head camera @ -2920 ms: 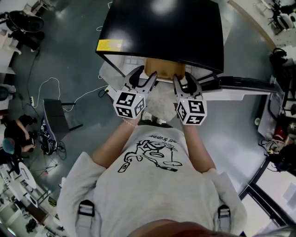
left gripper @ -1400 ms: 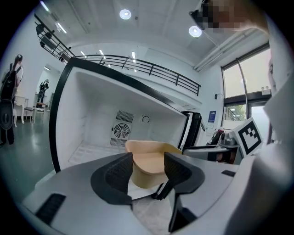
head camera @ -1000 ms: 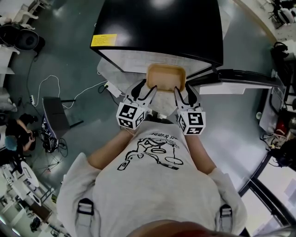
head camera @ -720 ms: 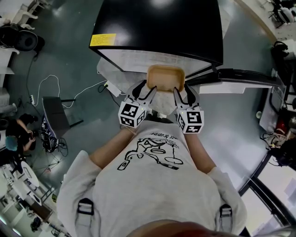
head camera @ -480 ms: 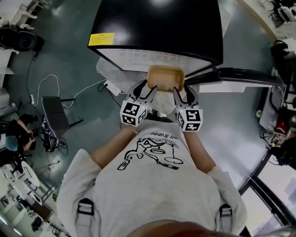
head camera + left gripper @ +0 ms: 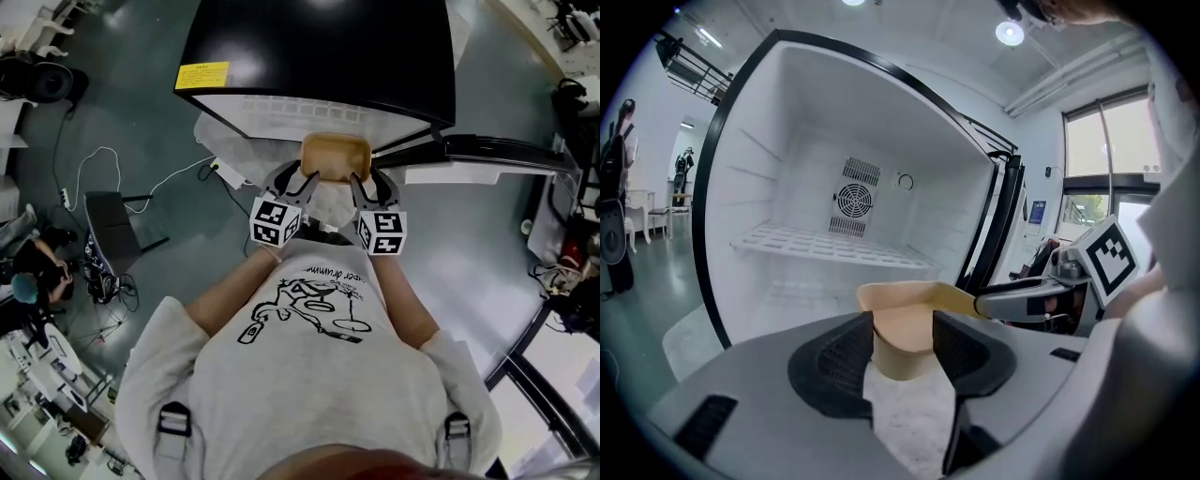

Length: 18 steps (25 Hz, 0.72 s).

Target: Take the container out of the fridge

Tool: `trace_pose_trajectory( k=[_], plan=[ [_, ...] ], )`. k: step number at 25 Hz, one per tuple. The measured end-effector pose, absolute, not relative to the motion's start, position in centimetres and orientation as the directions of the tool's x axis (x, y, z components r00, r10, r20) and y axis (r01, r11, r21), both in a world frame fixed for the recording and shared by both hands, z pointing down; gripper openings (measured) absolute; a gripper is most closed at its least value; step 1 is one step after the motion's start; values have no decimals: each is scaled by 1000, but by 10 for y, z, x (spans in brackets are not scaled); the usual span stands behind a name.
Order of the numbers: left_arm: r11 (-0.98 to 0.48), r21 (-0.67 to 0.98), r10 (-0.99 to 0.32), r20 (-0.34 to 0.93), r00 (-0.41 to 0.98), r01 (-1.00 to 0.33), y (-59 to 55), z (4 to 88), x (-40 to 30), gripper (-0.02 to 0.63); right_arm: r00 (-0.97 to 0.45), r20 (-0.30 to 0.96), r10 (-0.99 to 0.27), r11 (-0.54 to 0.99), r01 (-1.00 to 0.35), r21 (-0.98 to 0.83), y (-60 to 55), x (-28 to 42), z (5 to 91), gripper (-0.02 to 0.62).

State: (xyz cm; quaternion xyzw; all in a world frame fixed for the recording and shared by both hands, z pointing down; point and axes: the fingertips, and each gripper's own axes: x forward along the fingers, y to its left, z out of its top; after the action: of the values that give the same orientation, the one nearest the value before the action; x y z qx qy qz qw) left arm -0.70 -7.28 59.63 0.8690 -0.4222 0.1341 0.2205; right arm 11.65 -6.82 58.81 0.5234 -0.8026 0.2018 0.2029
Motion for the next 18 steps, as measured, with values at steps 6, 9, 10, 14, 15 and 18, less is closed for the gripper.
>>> trace_pose_trajectory(
  k=[6,9,10,14,15,18],
  plan=[
    [-538,291,-668,425,611,-791,-74,619,-4,204,-366,574,-732,368,-922,-118,-64,119,614,196],
    [-544,292,-661,429,615,-787,-74,629,-1,204,-358,590,-724,358,-926,-123,-61,121,627,197],
    [-546,291,-658,432,617,-786,-73,632,0,204,-356,596,-720,355,-927,-125,-61,122,631,196],
    [-546,299,-640,454,620,-782,-72,649,3,204,-351,613,-708,352,-928,-124,-60,125,642,196],
    [-547,301,-633,462,621,-781,-71,653,4,204,-349,616,-706,352,-928,-122,-60,125,645,196],
    [-547,304,-620,479,622,-779,-67,665,4,202,-344,629,-697,352,-929,-118,-60,127,655,196]
  ],
)
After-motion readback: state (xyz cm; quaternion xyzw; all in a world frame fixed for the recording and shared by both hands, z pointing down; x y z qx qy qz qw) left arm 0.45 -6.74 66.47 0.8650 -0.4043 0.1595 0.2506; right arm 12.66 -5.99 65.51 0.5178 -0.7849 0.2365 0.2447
